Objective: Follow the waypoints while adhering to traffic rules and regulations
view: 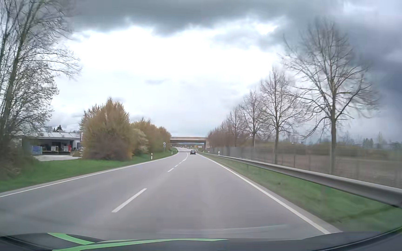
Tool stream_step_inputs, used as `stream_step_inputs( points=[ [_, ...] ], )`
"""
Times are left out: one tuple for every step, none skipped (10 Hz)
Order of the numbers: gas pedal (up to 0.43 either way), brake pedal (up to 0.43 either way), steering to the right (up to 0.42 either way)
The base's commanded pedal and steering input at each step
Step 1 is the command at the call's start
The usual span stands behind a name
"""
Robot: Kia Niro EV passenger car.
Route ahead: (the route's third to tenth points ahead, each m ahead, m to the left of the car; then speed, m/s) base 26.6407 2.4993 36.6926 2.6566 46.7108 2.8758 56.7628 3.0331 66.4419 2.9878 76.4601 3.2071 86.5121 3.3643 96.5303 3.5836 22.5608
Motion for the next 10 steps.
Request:
stream_step_inputs(
  points=[
    [0.118,0.0,-0.002],
    [0.118,0.0,-0.002],
    [0.118,0.0,-0.002],
    [0.118,0.0,-0.002],
    [0.118,0.0,-0.002],
    [0.118,0.0,-0.002],
    [0.118,0.0,-0.002],
    [0.118,0.0,-0.002],
    [0.118,0.0,-0.002],
    [0.118,0.0,-0.002]
  ],
)
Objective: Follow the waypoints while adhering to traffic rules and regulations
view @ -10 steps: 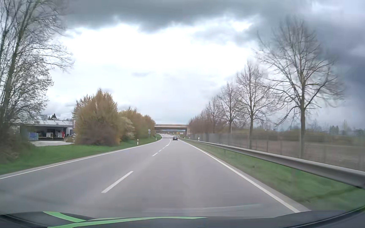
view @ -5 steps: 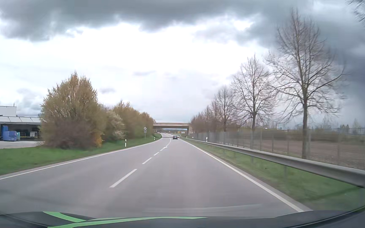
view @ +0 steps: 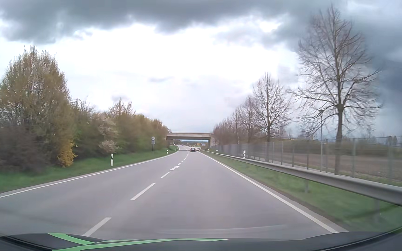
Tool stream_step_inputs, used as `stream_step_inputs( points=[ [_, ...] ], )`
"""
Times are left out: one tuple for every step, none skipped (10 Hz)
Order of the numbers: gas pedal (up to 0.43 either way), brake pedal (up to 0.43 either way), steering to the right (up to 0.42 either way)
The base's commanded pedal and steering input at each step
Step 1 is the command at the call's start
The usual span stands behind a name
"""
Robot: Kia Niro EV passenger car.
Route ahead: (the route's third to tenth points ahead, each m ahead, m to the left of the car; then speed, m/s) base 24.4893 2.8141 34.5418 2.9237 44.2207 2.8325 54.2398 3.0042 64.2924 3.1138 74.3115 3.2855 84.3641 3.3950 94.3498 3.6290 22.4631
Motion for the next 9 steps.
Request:
stream_step_inputs(
  points=[
    [0.118,0.0,-0.002],
    [0.118,0.0,-0.002],
    [0.118,0.0,-0.002],
    [0.118,0.0,-0.002],
    [0.118,0.0,-0.002],
    [0.118,0.0,-0.002],
    [0.118,0.0,-0.002],
    [0.118,0.0,-0.002],
    [0.118,0.0,-0.002]
  ],
)
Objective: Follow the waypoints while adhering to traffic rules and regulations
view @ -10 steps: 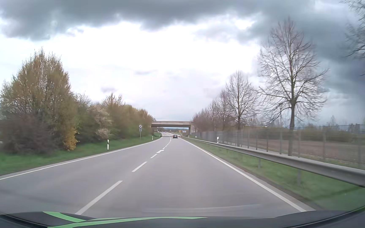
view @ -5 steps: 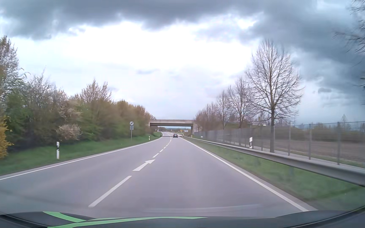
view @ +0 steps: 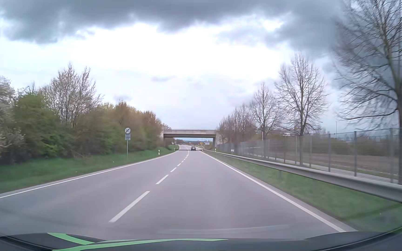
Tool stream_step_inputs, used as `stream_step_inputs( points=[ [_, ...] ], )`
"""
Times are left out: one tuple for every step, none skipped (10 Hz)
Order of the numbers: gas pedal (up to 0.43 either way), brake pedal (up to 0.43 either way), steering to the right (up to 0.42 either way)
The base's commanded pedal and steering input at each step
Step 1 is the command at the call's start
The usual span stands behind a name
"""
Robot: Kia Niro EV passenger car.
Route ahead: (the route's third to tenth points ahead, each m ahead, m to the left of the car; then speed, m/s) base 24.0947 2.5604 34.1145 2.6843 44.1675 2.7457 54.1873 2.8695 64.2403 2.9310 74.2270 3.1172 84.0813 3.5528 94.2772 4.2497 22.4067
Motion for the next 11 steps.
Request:
stream_step_inputs(
  points=[
    [0.118,0.0,-0.002],
    [0.118,0.0,-0.002],
    [0.118,0.0,-0.002],
    [0.118,0.0,-0.002],
    [0.118,0.0,-0.002],
    [0.118,0.0,-0.002],
    [0.13,0.0,-0.001],
    [0.13,0.0,-0.001],
    [0.13,0.0,0.0],
    [0.13,0.0,0.0],
    [0.13,0.0,0.0]
  ],
)
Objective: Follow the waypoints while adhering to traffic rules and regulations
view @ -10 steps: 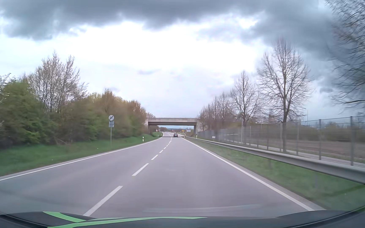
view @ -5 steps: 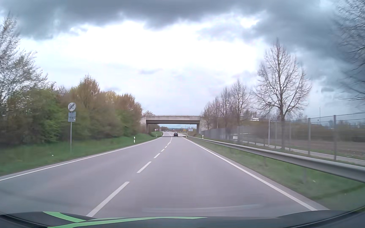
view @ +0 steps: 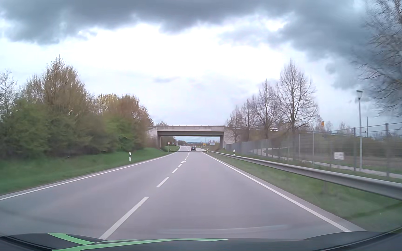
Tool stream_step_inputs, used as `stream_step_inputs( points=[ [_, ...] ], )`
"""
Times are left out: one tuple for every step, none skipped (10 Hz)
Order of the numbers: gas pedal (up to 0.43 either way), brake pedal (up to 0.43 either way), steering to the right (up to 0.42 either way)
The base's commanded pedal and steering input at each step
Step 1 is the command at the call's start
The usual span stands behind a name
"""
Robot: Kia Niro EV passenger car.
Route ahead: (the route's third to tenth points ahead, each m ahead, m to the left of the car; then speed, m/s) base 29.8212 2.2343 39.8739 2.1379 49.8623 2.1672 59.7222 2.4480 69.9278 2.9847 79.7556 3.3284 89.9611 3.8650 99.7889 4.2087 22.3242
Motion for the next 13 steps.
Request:
stream_step_inputs(
  points=[
    [0.138,0.0,0.0],
    [0.138,0.0,0.0],
    [0.138,0.0,0.0],
    [0.138,0.0,0.0],
    [0.15,0.0,0.0],
    [0.15,0.0,0.0],
    [0.15,0.0,0.0],
    [0.15,0.0,0.0],
    [0.15,0.0,0.0],
    [0.15,0.0,0.0],
    [0.15,0.0,0.0],
    [0.15,0.0,-0.001],
    [0.15,0.0,-0.001]
  ],
)
